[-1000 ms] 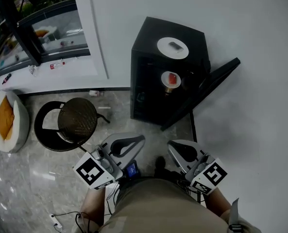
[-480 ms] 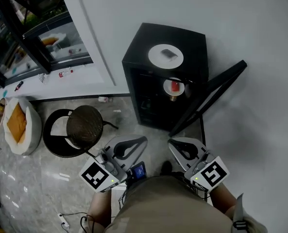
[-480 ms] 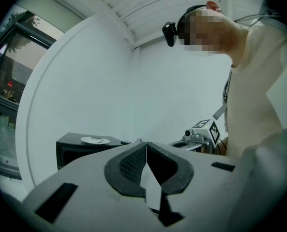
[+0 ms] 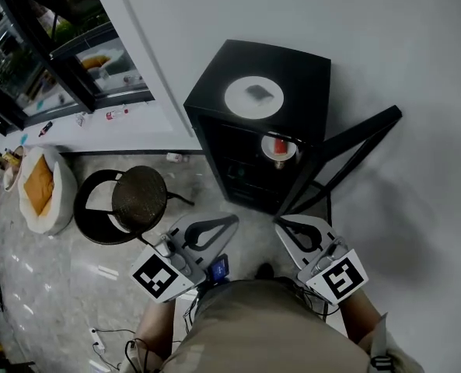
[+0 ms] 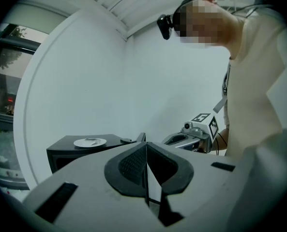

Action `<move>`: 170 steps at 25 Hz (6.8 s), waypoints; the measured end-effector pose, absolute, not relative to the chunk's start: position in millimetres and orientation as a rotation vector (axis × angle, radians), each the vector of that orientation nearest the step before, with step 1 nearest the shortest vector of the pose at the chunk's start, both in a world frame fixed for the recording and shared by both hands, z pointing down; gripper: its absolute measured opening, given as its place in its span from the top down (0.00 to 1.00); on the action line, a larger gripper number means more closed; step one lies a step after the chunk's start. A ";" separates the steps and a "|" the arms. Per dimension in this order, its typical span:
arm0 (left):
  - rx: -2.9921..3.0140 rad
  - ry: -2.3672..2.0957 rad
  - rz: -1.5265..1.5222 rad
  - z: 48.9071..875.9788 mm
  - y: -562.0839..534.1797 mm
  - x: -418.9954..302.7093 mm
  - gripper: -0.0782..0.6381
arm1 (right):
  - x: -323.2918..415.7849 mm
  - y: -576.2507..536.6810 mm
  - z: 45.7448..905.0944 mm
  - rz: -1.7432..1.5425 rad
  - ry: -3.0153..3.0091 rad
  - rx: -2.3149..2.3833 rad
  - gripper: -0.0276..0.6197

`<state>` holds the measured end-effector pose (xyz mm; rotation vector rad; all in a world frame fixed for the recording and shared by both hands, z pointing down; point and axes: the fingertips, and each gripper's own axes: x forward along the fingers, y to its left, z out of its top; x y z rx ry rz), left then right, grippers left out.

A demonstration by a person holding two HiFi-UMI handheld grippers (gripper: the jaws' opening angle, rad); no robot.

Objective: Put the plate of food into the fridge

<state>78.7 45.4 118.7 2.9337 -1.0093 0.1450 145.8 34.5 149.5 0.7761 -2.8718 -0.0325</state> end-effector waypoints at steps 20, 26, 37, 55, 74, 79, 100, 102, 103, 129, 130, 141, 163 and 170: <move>2.921 -0.971 0.120 126.6 0.0 83.8 0.88 | 152.7 -22.1 130.0 0.033 -2.962 0.870 0.92; 2.947 -0.888 0.069 126.8 -28.3 56.7 0.88 | 136.6 -43.0 137.5 0.109 -2.879 1.002 0.92; 3.059 -0.676 0.107 134.5 -77.3 11.4 0.88 | 86.1 -66.8 151.3 0.143 -2.730 1.183 0.92; 3.281 -0.529 0.206 137.4 -131.6 23.0 0.88 | 76.9 -81.2 181.5 0.312 -2.616 1.318 0.92; 3.487 -0.562 1.040 171.6 -182.1 81.3 0.54 | 123.4 -97.8 197.3 0.423 -2.657 1.235 0.92; 3.478 -0.503 1.209 184.3 -186.3 84.3 0.54 | 124.2 -100.3 196.5 0.419 -2.668 1.220 0.92; 3.442 -0.465 1.434 194.0 -195.6 81.6 0.72 | 116.4 -107.7 198.9 0.437 -2.654 1.236 0.92; 3.440 -0.463 1.430 192.8 -193.7 79.1 0.74 | 114.8 -108.4 198.5 0.440 -2.654 1.239 0.92; 3.440 -0.464 1.427 193.1 -193.0 78.5 0.74 | 114.3 -108.9 198.9 0.440 -2.654 1.239 0.92; 3.459 -0.521 1.275 192.3 -164.9 63.6 0.75 | 121.9 -149.3 181.8 1.393 -2.789 1.312 0.72; 3.461 -0.522 1.274 192.2 -163.9 63.8 0.75 | 120.6 -152.4 179.7 1.432 -2.794 1.304 0.71; 3.482 -0.496 1.266 192.4 -148.8 60.1 0.75 | 109.4 -177.4 187.4 1.625 -2.750 1.275 0.71; 3.556 -0.409 1.232 190.4 -108.2 50.5 0.76 | 91.3 -153.1 195.4 2.060 -2.650 1.186 0.84; 3.562 -0.402 1.258 188.1 -95.6 40.4 0.76 | 81.4 -141.3 195.1 2.154 -2.611 1.173 0.86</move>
